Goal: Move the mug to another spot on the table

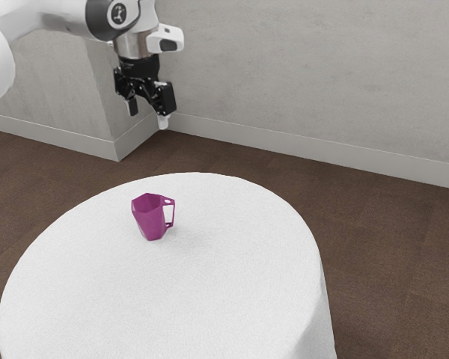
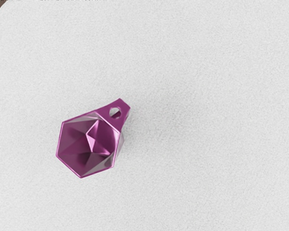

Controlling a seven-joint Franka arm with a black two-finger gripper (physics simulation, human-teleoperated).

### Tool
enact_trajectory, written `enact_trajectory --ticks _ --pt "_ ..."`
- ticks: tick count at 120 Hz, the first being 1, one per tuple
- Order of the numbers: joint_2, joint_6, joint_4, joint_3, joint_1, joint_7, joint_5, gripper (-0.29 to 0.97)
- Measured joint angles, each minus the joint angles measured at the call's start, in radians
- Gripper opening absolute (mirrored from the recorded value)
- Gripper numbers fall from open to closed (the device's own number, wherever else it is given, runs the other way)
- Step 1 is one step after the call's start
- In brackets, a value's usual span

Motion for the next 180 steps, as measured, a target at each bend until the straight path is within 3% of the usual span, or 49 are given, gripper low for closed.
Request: enact_trajectory --ticks 16,28,55,80,124,180 --pt "0.002 0.014 -0.042 0.002 0.001 0.02 -0.002 0.68" --pt "0.08 0.03 -0.047 0.043 -0.001 0.062 -0.009 0.68" --pt "0.305 0.15 0.042 0.08 0.039 0.321 -0.053 0.68" --pt "0.419 0.28 0.028 0.078 0.052 0.574 -0.107 0.68" --pt "0.438 0.43 -0.102 0.08 0.053 0.882 -0.158 0.68" --pt "0.453 0.513 -0.169 0.081 0.059 1.081 -0.21 0.68"
